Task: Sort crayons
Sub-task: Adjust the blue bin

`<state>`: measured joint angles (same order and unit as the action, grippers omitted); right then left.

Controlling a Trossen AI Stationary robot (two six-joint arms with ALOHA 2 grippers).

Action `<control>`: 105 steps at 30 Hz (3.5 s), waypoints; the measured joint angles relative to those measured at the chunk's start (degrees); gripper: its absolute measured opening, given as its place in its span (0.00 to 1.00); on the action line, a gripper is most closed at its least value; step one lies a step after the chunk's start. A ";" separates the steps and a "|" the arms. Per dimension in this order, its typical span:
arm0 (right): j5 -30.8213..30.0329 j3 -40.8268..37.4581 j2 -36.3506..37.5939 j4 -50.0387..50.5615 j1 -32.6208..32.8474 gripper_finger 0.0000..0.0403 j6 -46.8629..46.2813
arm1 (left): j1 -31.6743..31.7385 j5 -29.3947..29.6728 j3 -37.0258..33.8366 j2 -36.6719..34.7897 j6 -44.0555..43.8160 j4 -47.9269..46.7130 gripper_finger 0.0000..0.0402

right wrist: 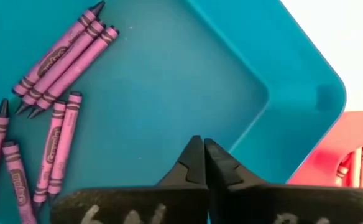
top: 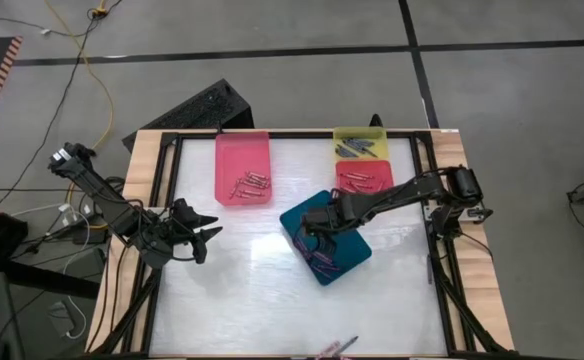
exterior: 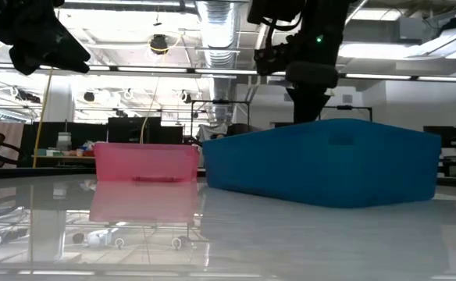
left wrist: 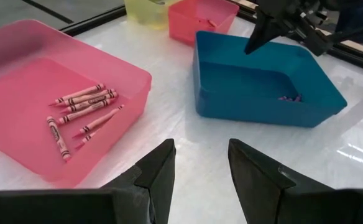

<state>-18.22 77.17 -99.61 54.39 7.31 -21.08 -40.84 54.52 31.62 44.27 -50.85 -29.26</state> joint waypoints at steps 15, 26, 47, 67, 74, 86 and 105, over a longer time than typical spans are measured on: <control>0.11 0.00 -0.79 -3.28 -1.84 0.01 5.03 | 0.00 0.39 0.00 0.00 0.02 -0.02 0.35; 1.83 0.60 -9.07 -11.07 -9.81 0.00 14.57 | -0.01 0.61 -0.02 -0.01 0.04 -1.54 0.35; -2.91 7.21 -11.32 -21.93 -32.61 0.00 15.25 | 0.00 1.79 -0.04 0.00 -0.27 -3.41 0.35; 16.08 3.61 5.50 -13.13 -8.80 0.00 23.54 | -0.04 1.89 -0.02 0.61 -0.91 -3.55 0.35; 13.17 0.42 -0.68 -15.83 2.46 0.00 20.77 | -0.04 1.63 0.00 2.75 -2.88 -3.40 0.35; 3.77 1.31 -12.44 -15.14 0.39 0.00 20.20 | -0.04 0.85 0.00 4.50 -3.67 -3.38 0.35; 0.60 1.31 -4.12 -16.36 -5.11 0.00 18.85 | -0.04 0.79 0.00 4.48 -3.69 -3.24 0.35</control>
<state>-17.62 78.48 -103.73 38.04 2.21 -2.23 -40.88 55.31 31.62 48.76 -54.54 -32.49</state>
